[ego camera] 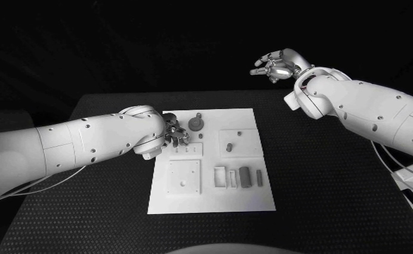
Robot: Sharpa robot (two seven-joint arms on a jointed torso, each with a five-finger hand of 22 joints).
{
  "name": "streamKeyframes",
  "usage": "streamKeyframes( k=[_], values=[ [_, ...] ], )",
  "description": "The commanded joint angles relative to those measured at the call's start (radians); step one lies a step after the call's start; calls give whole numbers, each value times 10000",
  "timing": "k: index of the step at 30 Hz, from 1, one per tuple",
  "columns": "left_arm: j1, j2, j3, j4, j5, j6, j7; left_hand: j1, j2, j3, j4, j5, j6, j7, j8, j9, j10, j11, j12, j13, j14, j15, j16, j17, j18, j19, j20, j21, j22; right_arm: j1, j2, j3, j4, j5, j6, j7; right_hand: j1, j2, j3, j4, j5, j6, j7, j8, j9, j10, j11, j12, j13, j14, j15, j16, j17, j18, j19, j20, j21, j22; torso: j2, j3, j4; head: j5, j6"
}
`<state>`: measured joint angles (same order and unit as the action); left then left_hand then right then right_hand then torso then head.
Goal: Assemble the parts on the task board
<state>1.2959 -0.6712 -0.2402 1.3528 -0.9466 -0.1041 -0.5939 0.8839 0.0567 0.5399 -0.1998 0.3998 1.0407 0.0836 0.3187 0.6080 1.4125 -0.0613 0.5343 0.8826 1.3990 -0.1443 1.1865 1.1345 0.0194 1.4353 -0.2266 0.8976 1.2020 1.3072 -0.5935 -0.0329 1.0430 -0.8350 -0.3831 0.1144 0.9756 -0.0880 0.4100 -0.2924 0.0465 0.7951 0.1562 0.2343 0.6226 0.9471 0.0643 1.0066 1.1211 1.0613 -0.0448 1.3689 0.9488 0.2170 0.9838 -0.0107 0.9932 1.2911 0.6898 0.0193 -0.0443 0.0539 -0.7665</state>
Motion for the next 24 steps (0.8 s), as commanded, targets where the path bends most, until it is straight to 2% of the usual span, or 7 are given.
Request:
streamKeyframes(
  k=[1, 7, 24],
  values=[
    [-49, 38, 2, 15, -403, 11, 147, -82, 67, 126, 111, 37, 749, -386, 30, 21, -14, -53, 51, -22, -349, -296, 49, -27, 1857, 718, -311, 29, -16, 0, -2, 7, 3, -9, 135, 52, 39, 99, -62, 12, 8, -110, 183, -61, 11, -74, -22, 71, -18, -83, -11, 42, -17, 406, 13, 88, -19, 16, -4, 0, -6, 1, -15],
    [-162, 102, 3, 13, -627, 52, 166, -285, 157, 147, 133, 53, 843, -408, 49, 46, -4, -71, 83, -60, -379, -311, 124, -93, 1823, 717, -313, 63, -42, 0, 8, 7, -4, -9, 176, 56, 50, 111, -70, 10, 8, -109, 183, -64, 11, -77, -22, 77, -25, -86, -11, 46, -20, 411, 10, 95, -19, 17, 2, -1, -2, -22, -43],
    [-237, 126, 4, 31, -855, 151, 171, -363, 220, 206, 75, 67, 851, -411, 31, 53, -9, -75, 102, -91, -401, -315, 175, -149, 1804, 706, -322, 79, -61, -1, 2, 7, -6, -9, 218, 56, 64, 129, -91, 11, 8, -109, 184, -71, 11, -85, -21, 89, -41, -93, -10, 52, -28, 420, 5, 109, -20, 20, 0, 0, 0, -49, -76]
  ],
)
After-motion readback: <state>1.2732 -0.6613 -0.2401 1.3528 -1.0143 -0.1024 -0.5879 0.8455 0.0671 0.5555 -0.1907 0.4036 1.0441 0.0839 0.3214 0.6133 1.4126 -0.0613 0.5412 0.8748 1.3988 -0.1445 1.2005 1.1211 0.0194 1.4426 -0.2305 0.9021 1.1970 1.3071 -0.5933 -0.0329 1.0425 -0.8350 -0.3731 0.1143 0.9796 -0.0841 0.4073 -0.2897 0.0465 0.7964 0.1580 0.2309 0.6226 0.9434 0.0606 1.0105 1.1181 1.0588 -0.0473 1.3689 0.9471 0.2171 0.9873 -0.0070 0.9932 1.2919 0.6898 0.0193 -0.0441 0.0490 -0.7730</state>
